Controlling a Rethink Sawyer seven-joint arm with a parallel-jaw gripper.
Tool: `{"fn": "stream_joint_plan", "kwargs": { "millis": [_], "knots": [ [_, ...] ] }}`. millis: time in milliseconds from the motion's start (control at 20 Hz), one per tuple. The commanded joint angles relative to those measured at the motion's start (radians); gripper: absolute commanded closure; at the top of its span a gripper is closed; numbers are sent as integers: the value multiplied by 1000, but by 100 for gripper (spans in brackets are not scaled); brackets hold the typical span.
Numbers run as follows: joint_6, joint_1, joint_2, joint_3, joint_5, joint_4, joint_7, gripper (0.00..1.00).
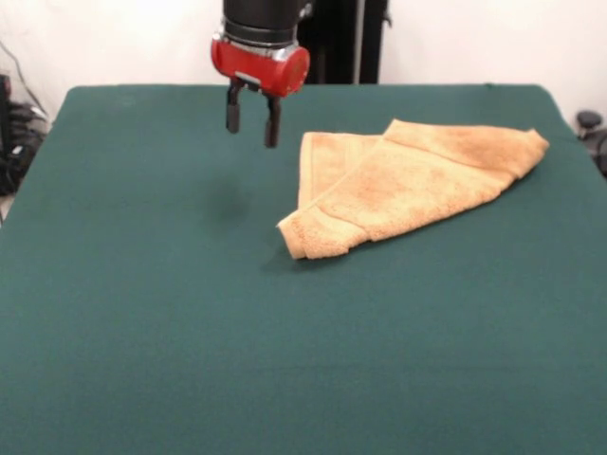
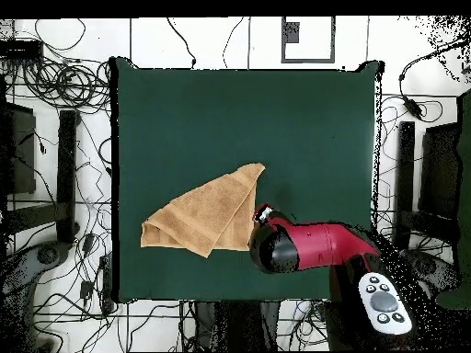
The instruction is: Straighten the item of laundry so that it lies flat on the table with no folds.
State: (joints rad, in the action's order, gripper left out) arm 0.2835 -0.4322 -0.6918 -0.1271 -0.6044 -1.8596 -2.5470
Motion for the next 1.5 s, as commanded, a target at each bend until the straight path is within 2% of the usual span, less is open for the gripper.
{"fn": "stream_joint_plan", "kwargs": {
  "millis": [50,150,350,700,1500],
  "knots": [
    [80,-24,13,-169,-80,27,246,0],
    [104,-38,12,-183,-68,23,252,0],
    [70,-28,8,-175,-111,24,224,0],
    [77,-38,8,-192,-130,22,206,0],
    [107,-68,20,-234,-125,25,227,0]
  ]
}}
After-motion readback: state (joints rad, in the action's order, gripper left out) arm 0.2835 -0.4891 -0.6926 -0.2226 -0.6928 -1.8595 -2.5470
